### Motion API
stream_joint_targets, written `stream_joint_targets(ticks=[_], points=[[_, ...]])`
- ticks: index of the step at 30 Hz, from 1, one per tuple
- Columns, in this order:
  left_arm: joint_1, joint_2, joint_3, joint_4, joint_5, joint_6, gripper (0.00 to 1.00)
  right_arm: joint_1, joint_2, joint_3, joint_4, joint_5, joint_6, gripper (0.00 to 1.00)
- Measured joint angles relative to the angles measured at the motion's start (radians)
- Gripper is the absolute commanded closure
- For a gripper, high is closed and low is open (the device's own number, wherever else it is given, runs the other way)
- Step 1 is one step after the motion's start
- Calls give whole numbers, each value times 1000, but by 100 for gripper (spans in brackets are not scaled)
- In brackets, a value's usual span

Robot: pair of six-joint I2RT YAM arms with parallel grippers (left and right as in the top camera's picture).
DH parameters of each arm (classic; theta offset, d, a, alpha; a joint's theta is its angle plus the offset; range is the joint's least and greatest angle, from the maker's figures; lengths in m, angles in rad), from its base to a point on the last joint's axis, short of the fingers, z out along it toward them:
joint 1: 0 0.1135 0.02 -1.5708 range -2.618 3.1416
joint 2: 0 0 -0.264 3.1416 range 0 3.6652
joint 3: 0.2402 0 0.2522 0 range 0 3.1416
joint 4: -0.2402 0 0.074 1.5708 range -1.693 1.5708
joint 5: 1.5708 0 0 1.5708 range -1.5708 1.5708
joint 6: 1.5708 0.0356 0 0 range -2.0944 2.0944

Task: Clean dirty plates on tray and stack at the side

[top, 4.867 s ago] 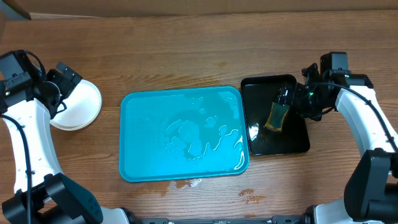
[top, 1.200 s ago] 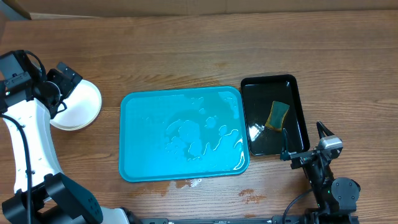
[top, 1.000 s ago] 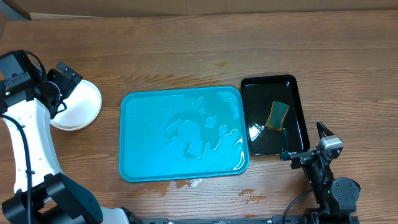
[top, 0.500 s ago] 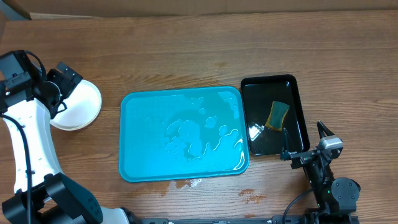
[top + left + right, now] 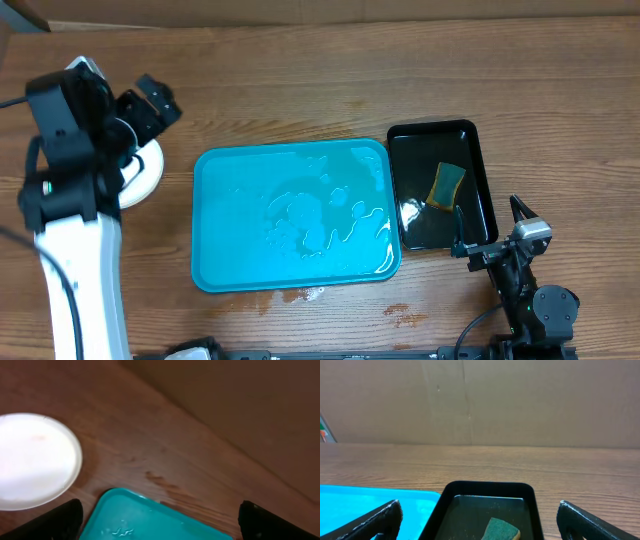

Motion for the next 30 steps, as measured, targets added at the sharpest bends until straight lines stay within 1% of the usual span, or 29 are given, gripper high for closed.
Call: stream_joint_targets(ticks=[8,13,17,25,27,30], points=[[-70,-193,-3,0,0,0,0,0,0,0,0,0,0,0],[-77,-329,-86,0,-1,0,0,0,0,0,0,0,1,0],[-79,-449,-237,1,-1,0,0,0,0,0,-1,0,0,0],[-79,-675,-647,8,-65,0,0,0,0,0,0,0,0,0],[-79,-731,-751,44,-74,0,0,0,0,0,0,0,0,0],[-79,-818,-898,183,-81,0,0,0,0,0,0,0,0,0]])
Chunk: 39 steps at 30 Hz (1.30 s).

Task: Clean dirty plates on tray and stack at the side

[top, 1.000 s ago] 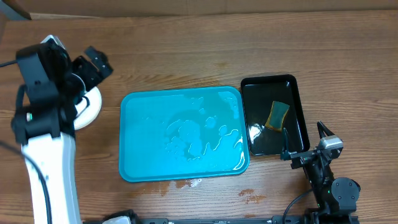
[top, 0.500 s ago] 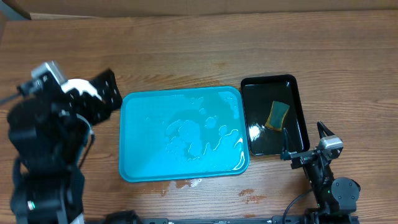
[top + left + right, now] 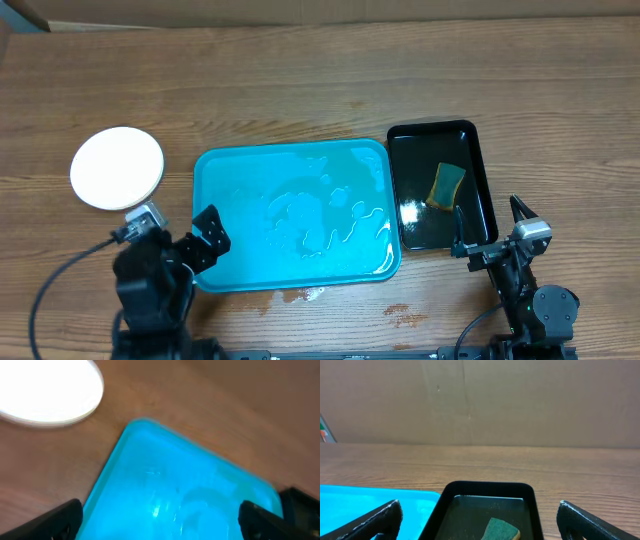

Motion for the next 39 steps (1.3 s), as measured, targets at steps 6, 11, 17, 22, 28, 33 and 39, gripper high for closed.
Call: stream_joint_targets(ticks=[6,11,17,22,28,33,39], points=[[0,-186,-219,515,9,0,0,0,0,0,0,0,0,0],[0,-317,-318,892,6,0,0,0,0,0,0,0,0,0],[0,-414,-409,973,-26,0,0,0,0,0,0,0,0,0],[0,-420,-474,945,-42,0,0,0,0,0,0,0,0,0],[0,-422,-490,679,-96,13,0,0,0,0,0,0,0,0],[0,-423,-492,566,-116,111,0,0,0,0,0,0,0,0],[0,-423,-492,528,-95,346,0,0,0,0,-1,0,0,0]])
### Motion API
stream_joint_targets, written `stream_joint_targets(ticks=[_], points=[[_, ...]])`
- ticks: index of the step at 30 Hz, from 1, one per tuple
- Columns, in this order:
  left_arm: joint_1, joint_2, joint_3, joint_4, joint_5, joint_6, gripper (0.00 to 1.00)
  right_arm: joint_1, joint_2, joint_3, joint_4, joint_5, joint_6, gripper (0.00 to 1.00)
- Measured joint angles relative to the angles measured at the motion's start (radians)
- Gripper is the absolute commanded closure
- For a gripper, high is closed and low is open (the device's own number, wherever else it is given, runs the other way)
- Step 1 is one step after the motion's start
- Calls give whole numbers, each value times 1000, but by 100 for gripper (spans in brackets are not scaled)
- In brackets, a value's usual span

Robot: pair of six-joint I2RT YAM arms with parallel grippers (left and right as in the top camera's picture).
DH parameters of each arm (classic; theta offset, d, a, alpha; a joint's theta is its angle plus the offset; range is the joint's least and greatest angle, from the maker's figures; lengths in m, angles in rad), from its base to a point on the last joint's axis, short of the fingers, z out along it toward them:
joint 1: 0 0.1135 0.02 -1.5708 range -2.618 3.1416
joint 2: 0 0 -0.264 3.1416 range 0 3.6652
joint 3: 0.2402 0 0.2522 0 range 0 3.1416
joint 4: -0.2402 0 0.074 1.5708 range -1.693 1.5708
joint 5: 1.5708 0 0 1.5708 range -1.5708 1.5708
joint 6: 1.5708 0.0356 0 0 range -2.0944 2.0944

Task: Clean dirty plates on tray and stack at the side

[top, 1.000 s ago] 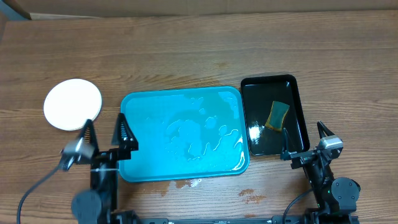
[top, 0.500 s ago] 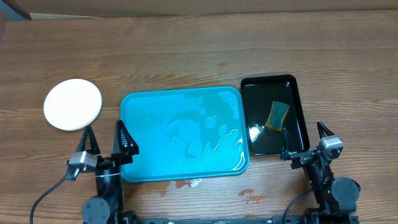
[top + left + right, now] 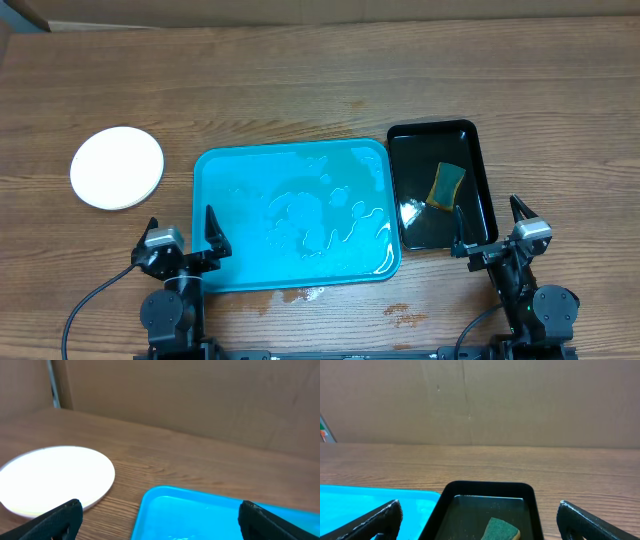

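A white plate [image 3: 117, 167] lies on the wood left of the wet turquoise tray [image 3: 295, 215]; the left wrist view shows the plate [image 3: 52, 476] and the tray's near corner [image 3: 200, 515]. The tray holds only water. My left gripper [image 3: 180, 237] rests at the table's front edge by the tray's left corner, open and holding nothing. Open as well, my right gripper [image 3: 487, 228] sits at the front right, below the black tub [image 3: 440, 184] that holds a green and yellow sponge [image 3: 446, 184]; the right wrist view also catches the sponge [image 3: 501, 530].
A cardboard wall [image 3: 480, 400] closes off the far side of the table. Small water spots [image 3: 405, 317] mark the wood in front of the tray.
My left arm has drawn back a little further to the front edge and its camera now looks level across the plate and tray. The right arm has not moved.
At first my left arm reached over the white plate at the left, gripper open. A second later it was back near the front edge beside the tray, plate left in place. Now it rests there. The right arm has stayed parked throughout.
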Motion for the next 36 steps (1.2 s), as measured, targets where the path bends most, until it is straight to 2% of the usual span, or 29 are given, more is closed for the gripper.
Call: stream_joint_targets(ticks=[6,10,36], points=[[0,0,0,0,10,120,0,0,0,0,0,0,0,0],[0,0,0,0,10,143,0,0,0,0,0,0,0,0],[0,0,0,0,10,153,0,0,0,0,0,0,0,0]])
